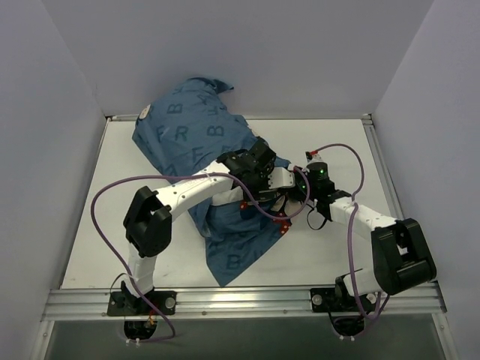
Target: Remove the pillowcase from the pillow
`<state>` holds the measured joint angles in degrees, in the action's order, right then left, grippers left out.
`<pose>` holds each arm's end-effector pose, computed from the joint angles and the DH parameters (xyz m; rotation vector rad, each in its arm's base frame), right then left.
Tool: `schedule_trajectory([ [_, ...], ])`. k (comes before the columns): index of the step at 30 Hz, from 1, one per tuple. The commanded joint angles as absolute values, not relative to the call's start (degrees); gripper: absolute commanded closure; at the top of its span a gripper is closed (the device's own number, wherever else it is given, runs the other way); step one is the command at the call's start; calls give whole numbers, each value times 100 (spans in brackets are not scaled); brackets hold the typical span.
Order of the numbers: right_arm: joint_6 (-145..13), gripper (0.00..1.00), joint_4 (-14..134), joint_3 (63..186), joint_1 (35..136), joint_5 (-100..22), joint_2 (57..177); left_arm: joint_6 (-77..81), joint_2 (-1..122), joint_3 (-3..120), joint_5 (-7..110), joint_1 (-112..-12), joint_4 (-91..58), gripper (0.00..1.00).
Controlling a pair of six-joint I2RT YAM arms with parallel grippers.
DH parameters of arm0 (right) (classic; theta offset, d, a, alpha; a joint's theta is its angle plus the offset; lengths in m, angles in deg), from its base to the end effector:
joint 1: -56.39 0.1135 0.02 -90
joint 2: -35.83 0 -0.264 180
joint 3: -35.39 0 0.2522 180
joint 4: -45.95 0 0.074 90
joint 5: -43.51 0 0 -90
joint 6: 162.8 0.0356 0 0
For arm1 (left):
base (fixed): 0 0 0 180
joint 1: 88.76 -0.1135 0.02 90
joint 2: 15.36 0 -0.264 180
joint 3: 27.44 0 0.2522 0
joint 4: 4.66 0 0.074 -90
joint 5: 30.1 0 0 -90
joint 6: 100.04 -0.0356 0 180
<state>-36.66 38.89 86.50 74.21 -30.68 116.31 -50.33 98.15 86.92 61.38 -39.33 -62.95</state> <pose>0.2791 0.0999 0.2091 0.1375 2.0477 0.8745 0.2846 -0.3309 0.2670 1.8081 1.8307 -0.0267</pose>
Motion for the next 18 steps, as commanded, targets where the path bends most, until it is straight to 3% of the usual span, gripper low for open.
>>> schedule_trajectory([
  [1,-3659,100,3686,8747,7370,-2900,11388,-5284,9898,8625,7167,-3937,-5367,18],
  [3,-3668,100,3721,8747,7353,-2891,11344,-5319,9995,8573,7299,-3937,-5270,17],
  [4,-3659,100,3730,8747,7335,-2891,11317,-5328,10021,8468,7413,-3937,-5157,20],
  [5,-3659,100,3721,8739,7318,-2891,11308,-5311,10039,8432,7423,-3954,-5112,31],
  [7,-3677,100,3783,8765,7230,-2935,11308,-5250,10039,8362,7362,-4016,-5103,67],
  [8,-3685,100,3809,8774,7177,-2944,11308,-5110,9978,8344,7344,-4086,-5094,97],
  [14,-3817,100,4406,9186,6527,-3453,11238,-5405,9302,7923,7018,-4394,-5427,98],
  [18,-3852,100,4513,9424,6123,-3717,11290,-6241,8731,6687,7203,-4429,-5655,98],
])
